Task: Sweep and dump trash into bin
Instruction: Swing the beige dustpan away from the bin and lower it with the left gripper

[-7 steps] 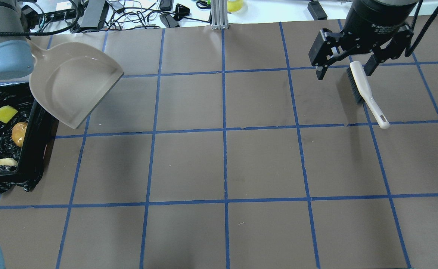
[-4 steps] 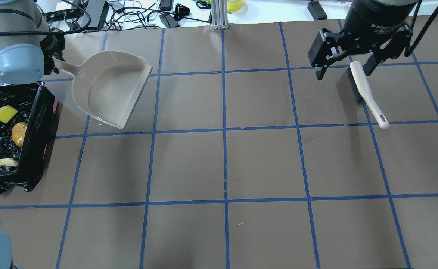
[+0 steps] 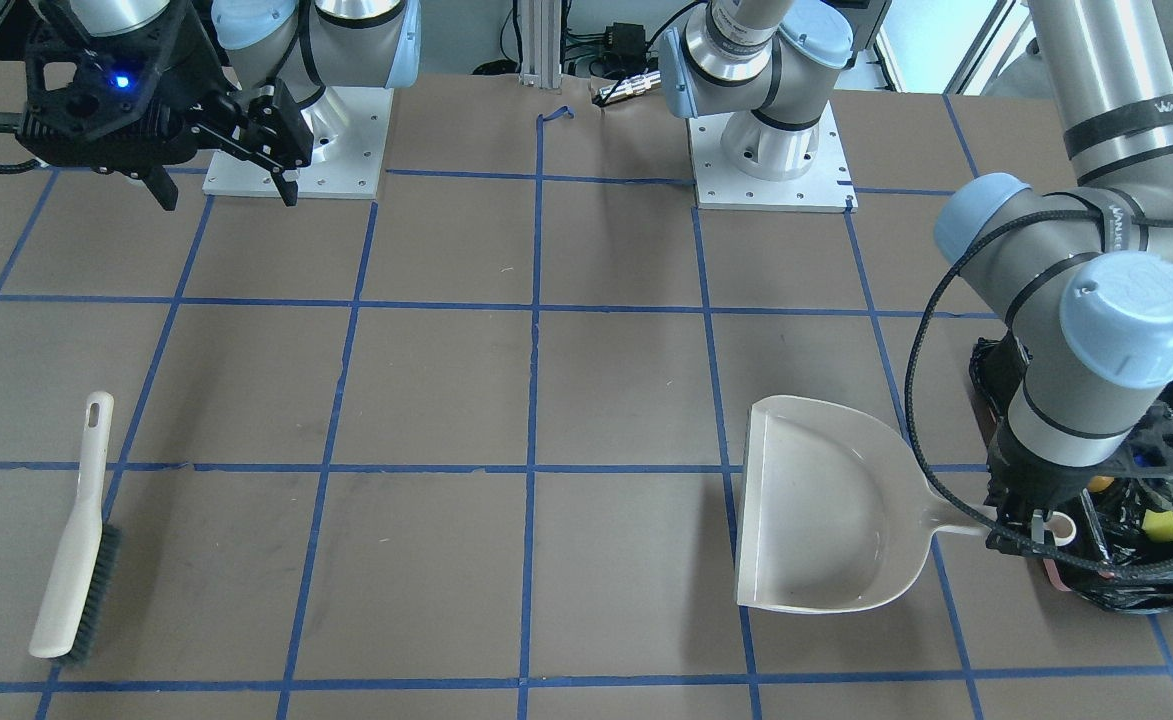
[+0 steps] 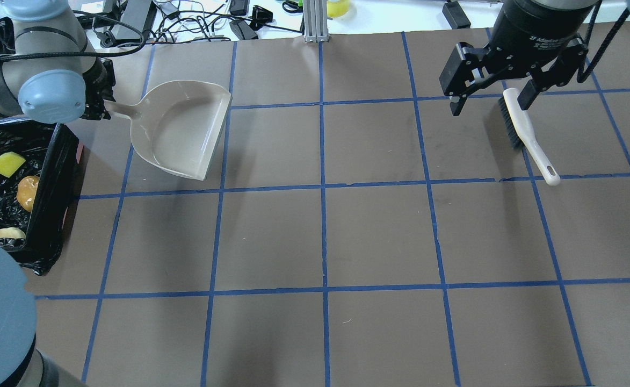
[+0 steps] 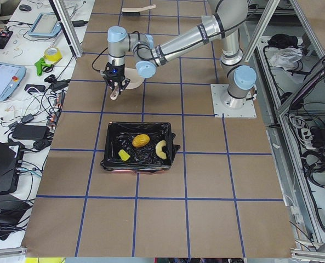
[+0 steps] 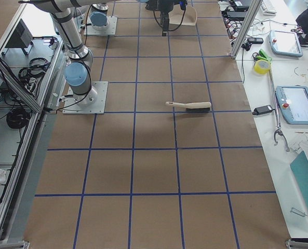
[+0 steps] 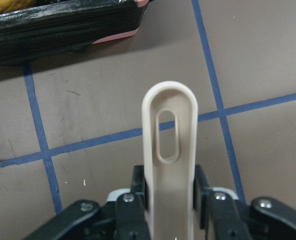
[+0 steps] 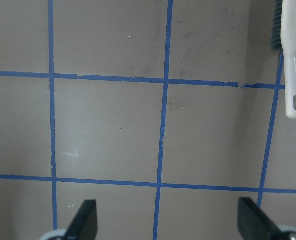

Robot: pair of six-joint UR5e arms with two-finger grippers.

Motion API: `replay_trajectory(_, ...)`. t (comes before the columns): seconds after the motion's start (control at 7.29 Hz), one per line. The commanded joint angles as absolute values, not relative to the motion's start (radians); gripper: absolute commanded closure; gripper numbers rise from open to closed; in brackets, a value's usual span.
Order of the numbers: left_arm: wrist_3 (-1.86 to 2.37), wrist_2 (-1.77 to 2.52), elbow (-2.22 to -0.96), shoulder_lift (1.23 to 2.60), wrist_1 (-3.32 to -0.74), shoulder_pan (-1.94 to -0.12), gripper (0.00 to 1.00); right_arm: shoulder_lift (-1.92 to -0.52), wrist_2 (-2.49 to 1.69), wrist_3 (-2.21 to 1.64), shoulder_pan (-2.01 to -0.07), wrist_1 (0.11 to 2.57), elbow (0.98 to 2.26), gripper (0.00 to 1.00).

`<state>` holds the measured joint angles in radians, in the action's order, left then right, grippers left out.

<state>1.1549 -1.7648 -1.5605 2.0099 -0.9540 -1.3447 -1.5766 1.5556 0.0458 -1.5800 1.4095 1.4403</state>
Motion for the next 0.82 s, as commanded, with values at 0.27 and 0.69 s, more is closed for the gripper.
replay_trajectory(0.27, 1.301, -1.766, -1.531, 2.104, -0.948, -1.39, 1.0, -1.574, 1.555, 0.037, -1.58, 1.451, 1.44, 0.0)
replay_trajectory(0.69, 1.308, -1.766, -1.505, 2.144, -0.946, -1.394, 1.0, -1.577, 1.557, 0.038, -1.578, 1.451, 1.442, 0.0)
